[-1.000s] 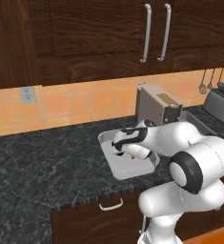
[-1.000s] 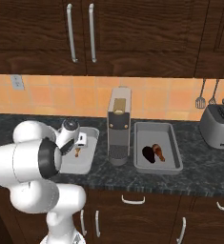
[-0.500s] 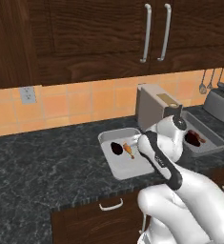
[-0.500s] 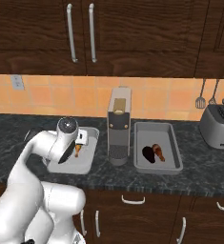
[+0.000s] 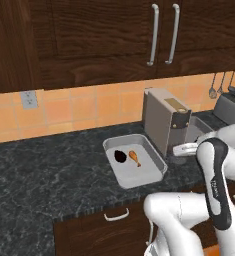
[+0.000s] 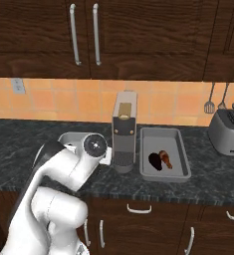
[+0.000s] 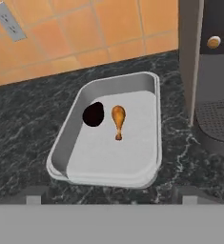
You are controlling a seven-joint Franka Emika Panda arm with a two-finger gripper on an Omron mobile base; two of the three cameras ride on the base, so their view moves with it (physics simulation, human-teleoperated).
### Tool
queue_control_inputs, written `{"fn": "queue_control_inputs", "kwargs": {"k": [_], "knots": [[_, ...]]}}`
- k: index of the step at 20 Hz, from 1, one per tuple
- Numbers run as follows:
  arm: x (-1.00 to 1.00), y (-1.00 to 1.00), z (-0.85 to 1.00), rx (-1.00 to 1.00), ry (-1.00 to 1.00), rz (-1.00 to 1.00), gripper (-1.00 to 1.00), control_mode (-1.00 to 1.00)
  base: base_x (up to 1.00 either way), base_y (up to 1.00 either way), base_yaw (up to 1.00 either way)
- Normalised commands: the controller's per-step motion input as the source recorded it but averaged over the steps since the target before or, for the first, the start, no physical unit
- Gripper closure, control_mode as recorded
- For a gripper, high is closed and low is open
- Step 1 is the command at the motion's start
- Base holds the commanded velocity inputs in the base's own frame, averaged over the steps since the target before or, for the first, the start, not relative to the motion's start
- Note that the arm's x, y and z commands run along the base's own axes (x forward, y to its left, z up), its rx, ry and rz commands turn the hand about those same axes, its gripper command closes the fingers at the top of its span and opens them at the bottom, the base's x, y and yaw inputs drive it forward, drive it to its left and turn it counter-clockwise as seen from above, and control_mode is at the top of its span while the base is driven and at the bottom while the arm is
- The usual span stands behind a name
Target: Place one avocado and one chicken drumstick in each tupperware on the nearby counter, to pack two identical lunches.
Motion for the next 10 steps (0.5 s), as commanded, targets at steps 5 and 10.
{"fn": "queue_control_inputs", "kwargs": {"k": [5, 10], "knots": [[-0.69, -0.91, -0.09, -0.07, -0.02, 0.01, -1.0, -1.0, 0.0, 0.0, 0.0], [-0.5, -0.74, -0.05, -0.05, 0.0, 0.01, -1.0, -1.0, 0.0, 0.0, 0.0]]}}
